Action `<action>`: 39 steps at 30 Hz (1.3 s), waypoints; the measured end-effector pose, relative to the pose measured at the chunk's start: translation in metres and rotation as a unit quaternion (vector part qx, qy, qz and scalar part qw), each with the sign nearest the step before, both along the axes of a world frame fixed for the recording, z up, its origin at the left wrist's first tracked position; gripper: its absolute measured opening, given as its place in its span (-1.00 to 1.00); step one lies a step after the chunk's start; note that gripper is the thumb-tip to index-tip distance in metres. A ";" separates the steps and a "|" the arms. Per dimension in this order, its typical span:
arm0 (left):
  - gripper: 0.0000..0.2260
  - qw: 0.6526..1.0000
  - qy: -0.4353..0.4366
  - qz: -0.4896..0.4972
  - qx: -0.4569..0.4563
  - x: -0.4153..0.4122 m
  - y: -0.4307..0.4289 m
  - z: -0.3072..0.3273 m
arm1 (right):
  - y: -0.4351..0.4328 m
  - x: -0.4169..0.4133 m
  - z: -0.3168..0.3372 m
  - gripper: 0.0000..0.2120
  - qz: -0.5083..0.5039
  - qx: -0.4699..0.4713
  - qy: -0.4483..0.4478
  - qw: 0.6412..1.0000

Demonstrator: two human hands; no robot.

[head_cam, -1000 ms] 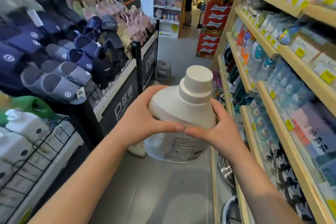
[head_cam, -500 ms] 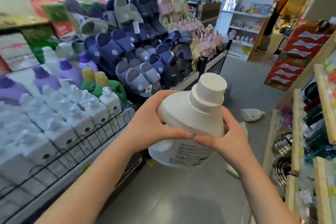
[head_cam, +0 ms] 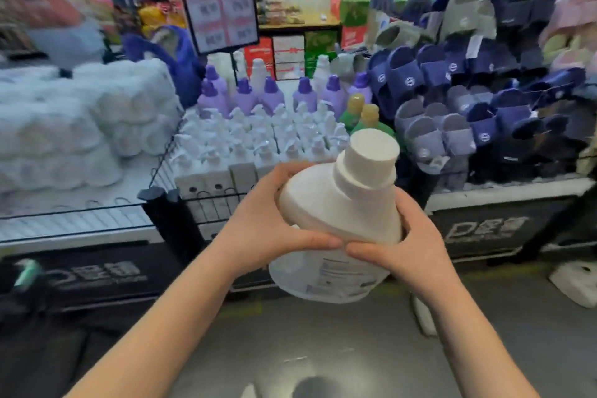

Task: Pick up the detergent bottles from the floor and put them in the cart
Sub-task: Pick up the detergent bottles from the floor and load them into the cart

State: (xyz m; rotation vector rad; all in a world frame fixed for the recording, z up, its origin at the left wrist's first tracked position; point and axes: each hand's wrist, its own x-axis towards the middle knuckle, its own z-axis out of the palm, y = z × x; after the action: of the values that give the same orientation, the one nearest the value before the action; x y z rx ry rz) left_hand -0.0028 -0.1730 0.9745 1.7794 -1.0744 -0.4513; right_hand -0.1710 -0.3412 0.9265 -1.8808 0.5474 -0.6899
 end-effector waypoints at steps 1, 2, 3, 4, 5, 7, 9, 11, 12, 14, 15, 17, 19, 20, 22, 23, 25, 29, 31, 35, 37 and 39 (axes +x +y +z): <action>-0.20 1.000 -0.004 0.026 0.001 0.002 0.015 0.002 | 0.008 0.011 0.001 -0.15 0.024 0.002 -0.003 1.000; -0.22 0.999 -0.008 0.052 -0.002 0.005 0.030 0.003 | 0.016 0.023 0.002 -0.17 0.051 0.005 -0.005 0.999; -0.24 0.997 -0.011 0.077 -0.003 0.008 0.046 0.003 | 0.024 0.034 0.003 -0.17 0.077 0.008 -0.005 0.997; -0.25 0.995 -0.012 0.101 -0.002 0.010 0.062 0.004 | 0.034 0.045 0.004 -0.17 0.102 0.011 -0.005 0.995; -0.25 0.992 -0.012 0.123 0.001 0.012 0.077 0.005 | 0.044 0.056 0.006 -0.17 0.125 0.016 -0.007 0.992; -0.21 0.986 -0.014 0.166 -0.002 0.017 0.108 0.007 | 0.065 0.077 0.011 -0.15 0.167 0.017 -0.014 0.986; -0.20 0.979 -0.014 0.205 -0.007 0.021 0.138 0.009 | 0.088 0.096 0.016 -0.14 0.203 0.006 -0.017 0.979; -0.21 0.971 -0.013 0.238 -0.013 0.023 0.168 0.012 | 0.113 0.114 0.023 -0.18 0.238 0.001 -0.017 0.971; -0.21 0.967 -0.014 0.254 -0.018 0.024 0.183 0.012 | 0.125 0.123 0.026 -0.21 0.257 0.003 -0.015 0.966; -0.21 0.958 -0.011 0.287 -0.021 0.027 0.213 0.012 | 0.150 0.140 0.026 -0.21 0.292 0.009 -0.014 0.956; -0.21 0.953 -0.007 0.303 -0.019 0.029 0.229 0.011 | 0.164 0.149 0.026 -0.18 0.306 0.013 -0.013 0.952; -0.22 0.943 -0.003 0.332 -0.018 0.034 0.263 0.011 | 0.198 0.167 0.026 -0.13 0.330 0.019 -0.009 0.944; -0.22 0.935 0.002 0.354 -0.022 0.044 0.294 0.013 | 0.228 0.187 0.025 -0.14 0.352 0.025 -0.008 0.936; -0.23 0.931 0.003 0.364 -0.020 0.049 0.311 0.013 | 0.245 0.196 0.026 -0.15 0.363 0.027 -0.004 0.932; -0.25 0.924 0.006 0.381 -0.020 0.061 0.347 0.012 | 0.280 0.216 0.027 -0.14 0.378 0.029 0.002 0.925; -0.26 0.921 0.010 0.389 -0.021 0.067 0.365 0.012 | 0.297 0.225 0.028 -0.15 0.384 0.028 0.002 0.923; -0.26 0.916 0.011 0.400 -0.022 0.080 0.401 0.014 | 0.333 0.245 0.032 -0.18 0.396 0.020 0.003 0.918; -0.28 0.910 -0.010 0.414 -0.031 0.110 0.469 0.019 | 0.400 0.288 0.034 -0.19 0.418 0.011 -0.003 0.908; -0.26 0.903 -0.012 0.428 -0.033 0.123 0.502 0.018 | 0.435 0.307 0.031 -0.18 0.425 0.015 -0.011 0.905; -0.23 0.892 -0.026 0.451 -0.027 0.148 0.565 0.018 | 0.503 0.345 0.024 -0.18 0.436 0.026 -0.033 0.899; -0.23 0.883 -0.032 0.467 -0.021 0.160 0.594 0.020 | 0.533 0.365 0.023 -0.19 0.456 0.028 -0.040 0.889; -0.23 0.873 -0.034 0.485 -0.015 0.170 0.621 0.017 | 0.560 0.384 0.021 -0.20 0.479 0.029 -0.038 0.876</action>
State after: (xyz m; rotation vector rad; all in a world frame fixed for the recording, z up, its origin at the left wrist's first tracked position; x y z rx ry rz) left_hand 0.1674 0.4476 0.9911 2.0517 -0.1207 0.2543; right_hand 0.2126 0.2190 0.9480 -1.7681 -0.4285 -0.0715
